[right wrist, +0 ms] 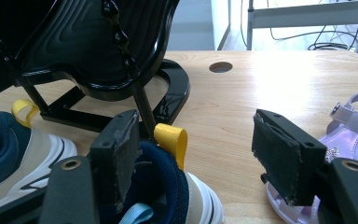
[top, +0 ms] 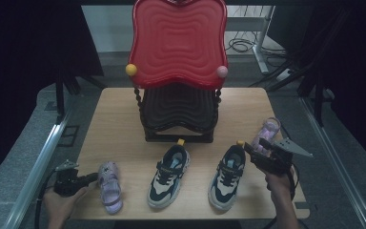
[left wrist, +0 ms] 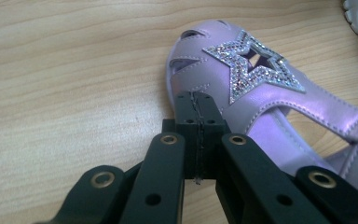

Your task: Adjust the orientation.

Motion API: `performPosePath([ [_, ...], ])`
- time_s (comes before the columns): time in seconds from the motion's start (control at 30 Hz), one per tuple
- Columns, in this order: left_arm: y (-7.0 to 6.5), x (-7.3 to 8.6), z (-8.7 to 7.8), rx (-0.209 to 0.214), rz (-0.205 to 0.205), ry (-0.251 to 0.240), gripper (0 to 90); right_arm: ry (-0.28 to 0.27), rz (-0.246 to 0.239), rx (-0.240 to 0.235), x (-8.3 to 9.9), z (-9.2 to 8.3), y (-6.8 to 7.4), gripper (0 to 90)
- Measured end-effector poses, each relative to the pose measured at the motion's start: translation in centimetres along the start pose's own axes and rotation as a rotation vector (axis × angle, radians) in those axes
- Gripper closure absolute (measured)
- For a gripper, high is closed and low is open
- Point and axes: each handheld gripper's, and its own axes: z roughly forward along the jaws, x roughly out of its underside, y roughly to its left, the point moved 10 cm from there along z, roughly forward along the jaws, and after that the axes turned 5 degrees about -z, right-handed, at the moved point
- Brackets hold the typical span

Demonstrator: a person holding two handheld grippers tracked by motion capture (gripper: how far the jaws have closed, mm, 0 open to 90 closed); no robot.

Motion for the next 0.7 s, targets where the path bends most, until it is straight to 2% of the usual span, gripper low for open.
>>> performPosePath([
  [0.2, 0.1, -0.2, 0.1, 0.01, 0.003, 0.014, 89.3, 0.009, 0.006, 0.002, 0.3, 0.1, -0.1, 32.7],
  [0.37, 0.4, -0.5, -0.3, 0.02, -0.007, -0.003, 89.4, -0.007, 0.034, -0.028, -0.1, -0.2, 0.3, 32.9],
  [0.4, 0.4, -0.5, -0.3, 0.023, -0.005, -0.003, 89.4, -0.011, 0.026, -0.017, -0.2, -0.3, 0.4, 32.9],
  [0.57, 0.4, -1.0, 0.4, 0.037, 0.007, 0.026, 89.4, -0.013, 0.025, -0.02, -0.4, -0.4, 0.5, 32.9],
  [0.7, 0.2, -1.6, 0.6, 0.025, 0.021, 0.033, 89.5, -0.013, 0.022, -0.014, -0.4, -0.5, 0.3, 32.9],
])
